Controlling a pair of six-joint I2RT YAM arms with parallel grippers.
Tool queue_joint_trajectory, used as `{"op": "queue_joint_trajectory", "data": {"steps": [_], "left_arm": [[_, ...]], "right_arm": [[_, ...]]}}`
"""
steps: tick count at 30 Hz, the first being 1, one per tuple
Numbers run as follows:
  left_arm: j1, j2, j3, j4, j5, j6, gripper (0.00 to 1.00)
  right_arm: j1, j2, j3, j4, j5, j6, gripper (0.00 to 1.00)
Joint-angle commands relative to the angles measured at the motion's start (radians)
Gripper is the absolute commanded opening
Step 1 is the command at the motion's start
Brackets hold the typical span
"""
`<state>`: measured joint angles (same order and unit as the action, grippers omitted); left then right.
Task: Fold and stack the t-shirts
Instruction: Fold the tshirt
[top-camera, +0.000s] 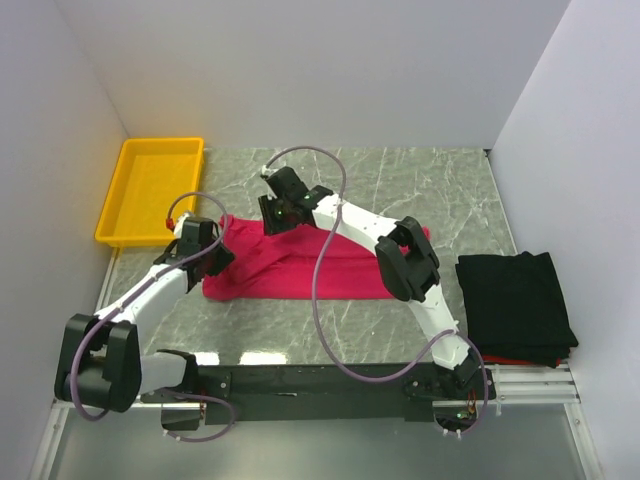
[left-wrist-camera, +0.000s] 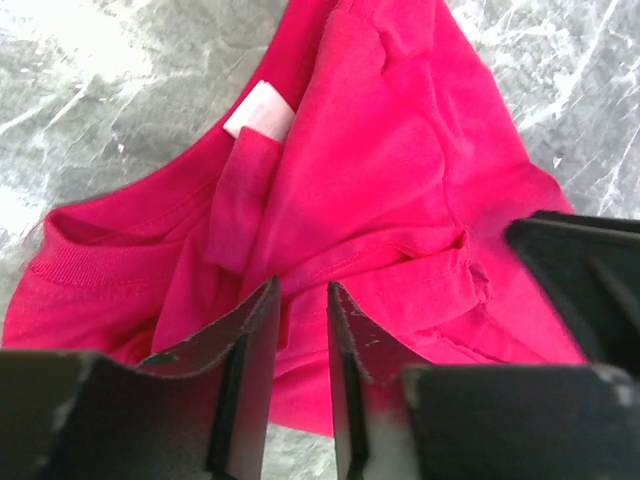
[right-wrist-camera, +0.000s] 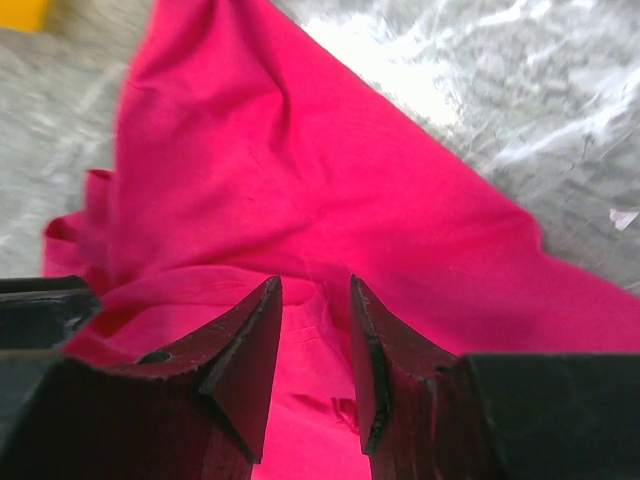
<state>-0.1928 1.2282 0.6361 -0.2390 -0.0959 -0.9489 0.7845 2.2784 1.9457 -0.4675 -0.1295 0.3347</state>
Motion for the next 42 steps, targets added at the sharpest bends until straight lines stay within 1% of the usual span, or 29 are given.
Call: {"op": "queue_joint_trajectory", "data": {"steps": [1, 6, 12, 18, 22, 27, 30, 42], "left_arm": [[0.004, 0.011, 0.001, 0.069, -0.005, -0.004, 0.31], [0.004, 0.011, -0.029, 0.09, 0.019, -0.002, 0.24], [0.004, -0.032, -0.072, 0.083, 0.018, 0.004, 0.19], [0.001, -0.053, -0.099, 0.086, 0.041, 0.013, 0.1], [-0.003, -0.065, -0.105, 0.087, 0.05, 0.025, 0.07], [-0.013, -0.064, -0.101, 0.084, 0.076, 0.045, 0.02], [-0.019, -0.064, -0.101, 0.083, 0.081, 0.05, 0.01], [-0.031, -0.088, -0.145, 0.089, 0.087, 0.045, 0.01]], "right_arm": [[0.018, 0.016, 0.042, -0.025, 0.042, -0.008, 0.41], [0.038, 0.024, 0.042, -0.034, 0.062, -0.005, 0.41], [0.051, 0.016, 0.027, -0.036, 0.087, -0.002, 0.41], [0.056, 0.03, 0.048, -0.056, 0.108, -0.002, 0.41], [0.059, 0.046, 0.073, -0.075, 0.146, -0.002, 0.41], [0.064, 0.056, 0.093, -0.083, 0.145, -0.002, 0.41], [0.065, 0.058, 0.098, -0.088, 0.142, 0.0, 0.41], [0.084, 0.07, 0.099, -0.1, 0.151, 0.003, 0.41]]}}
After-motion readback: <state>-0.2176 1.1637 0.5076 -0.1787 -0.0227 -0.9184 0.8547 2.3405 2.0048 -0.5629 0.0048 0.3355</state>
